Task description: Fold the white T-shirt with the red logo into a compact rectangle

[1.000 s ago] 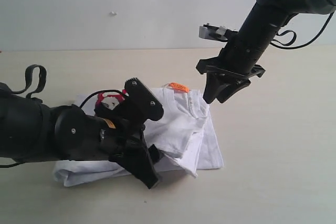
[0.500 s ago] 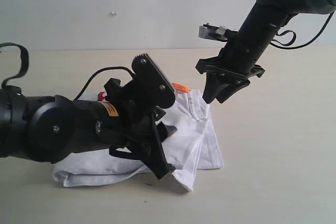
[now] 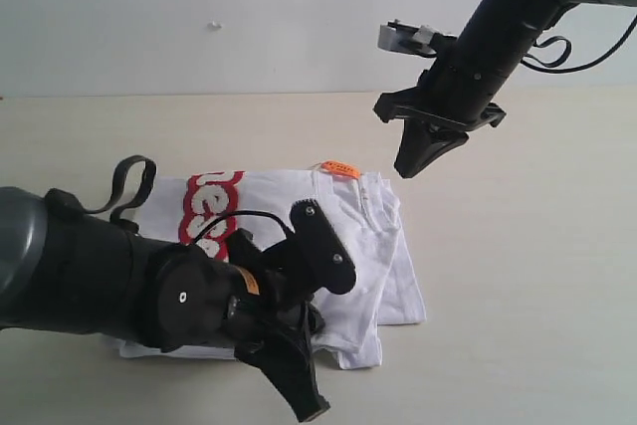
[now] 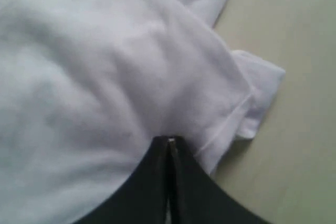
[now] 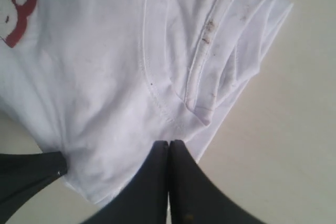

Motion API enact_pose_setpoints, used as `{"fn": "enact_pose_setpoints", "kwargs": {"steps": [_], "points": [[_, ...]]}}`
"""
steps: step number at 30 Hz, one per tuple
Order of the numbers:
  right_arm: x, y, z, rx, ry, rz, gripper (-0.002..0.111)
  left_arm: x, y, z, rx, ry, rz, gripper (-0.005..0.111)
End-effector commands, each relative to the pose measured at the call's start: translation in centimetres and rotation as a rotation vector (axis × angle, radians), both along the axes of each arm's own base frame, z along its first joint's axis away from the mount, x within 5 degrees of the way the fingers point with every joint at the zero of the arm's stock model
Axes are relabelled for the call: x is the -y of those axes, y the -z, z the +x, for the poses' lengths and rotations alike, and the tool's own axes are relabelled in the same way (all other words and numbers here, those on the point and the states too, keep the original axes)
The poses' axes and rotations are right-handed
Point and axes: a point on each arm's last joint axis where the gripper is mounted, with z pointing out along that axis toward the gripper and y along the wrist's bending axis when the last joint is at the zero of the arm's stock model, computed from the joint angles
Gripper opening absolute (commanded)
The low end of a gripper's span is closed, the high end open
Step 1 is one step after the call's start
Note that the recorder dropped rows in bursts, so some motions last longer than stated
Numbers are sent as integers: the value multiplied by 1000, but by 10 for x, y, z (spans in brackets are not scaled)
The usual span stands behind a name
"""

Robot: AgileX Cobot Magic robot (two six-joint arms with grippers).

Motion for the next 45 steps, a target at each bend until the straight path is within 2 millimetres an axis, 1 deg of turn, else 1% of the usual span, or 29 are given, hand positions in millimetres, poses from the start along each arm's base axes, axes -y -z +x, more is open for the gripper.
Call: {"fn": "enact_pose_setpoints", "kwargs": {"steps": [1,3,6,8,10,12,14,16,17,21,23,24,25,26,27,28,29,30,31,32,34,36,40,42,44,45], "points": [[1,-18,-2,49,-5,11,0,7,-31,-1,43,26,-66,0],[1,-22,-3,58,-4,14,0,7,-47,0,76,25,-106,0],[1,-25,-3,64,-4,17,0,6,-62,0,115,16,-148,0],[1,-25,-3,64,-4,17,0,5,-63,2,119,9,-151,0],[1,-26,-4,66,-5,19,0,1,-56,6,89,-3,-126,0],[1,-30,-5,76,-5,19,0,-4,-51,10,52,-29,-110,0],[1,-39,-8,99,-12,21,0,-10,-54,16,27,-91,-133,0],[2,-53,-10,167,-8,21,0,-18,-66,21,22,-166,-188,0],[3,-60,-11,215,4,19,0,-22,-76,23,36,-189,-219,0],[7,-89,-20,403,59,12,0,-43,-118,29,107,-268,-337,0],[9,-103,-29,491,84,8,0,-57,-141,30,140,-320,-407,0],[11,-110,-35,528,99,8,0,-64,-152,28,156,-349,-447,0],[12,-112,-41,563,126,12,0,-72,-162,27,175,-381,-488,0],[13,-116,-47,594,146,26,0,-78,-168,25,186,-404,-518,0],[13,-113,-54,611,162,44,0,-85,-176,21,210,-424,-554,0],[12,-117,-62,672,177,76,0,-92,-184,17,239,-444,-595,0],[13,-113,-68,695,187,86,0,-98,-193,12,275,-458,-641,0],[14,-113,-74,736,207,91,0,-104,-198,7,302,-469,-670,0],[16,-112,-84,773,233,99,0,-112,-206,-1,339,-472,-711,0],[20,-114,-96,839,287,109,0,-123,-217,-14,383,-472,-761,0],[26,-119,-113,913,344,109,0,-134,-227,-29,424,-467,-809,0],[30,-127,-130,972,378,120,0,-145,-234,-42,460,-462,-851,0],[32,-150,-162,1059,389,159,0,-162,-245,-64,512,-448,-919,0],[33,-161,-177,1096,382,181,0,-169,-247,-72,528,-443,-941,0],[33,-167,-191,1121,388,208,0,-173,-246,-79,537,-440,-953,0],[34,-172,-207,1158,390,231,0,-178,-246,-85,548,-435,-969,0]]}}
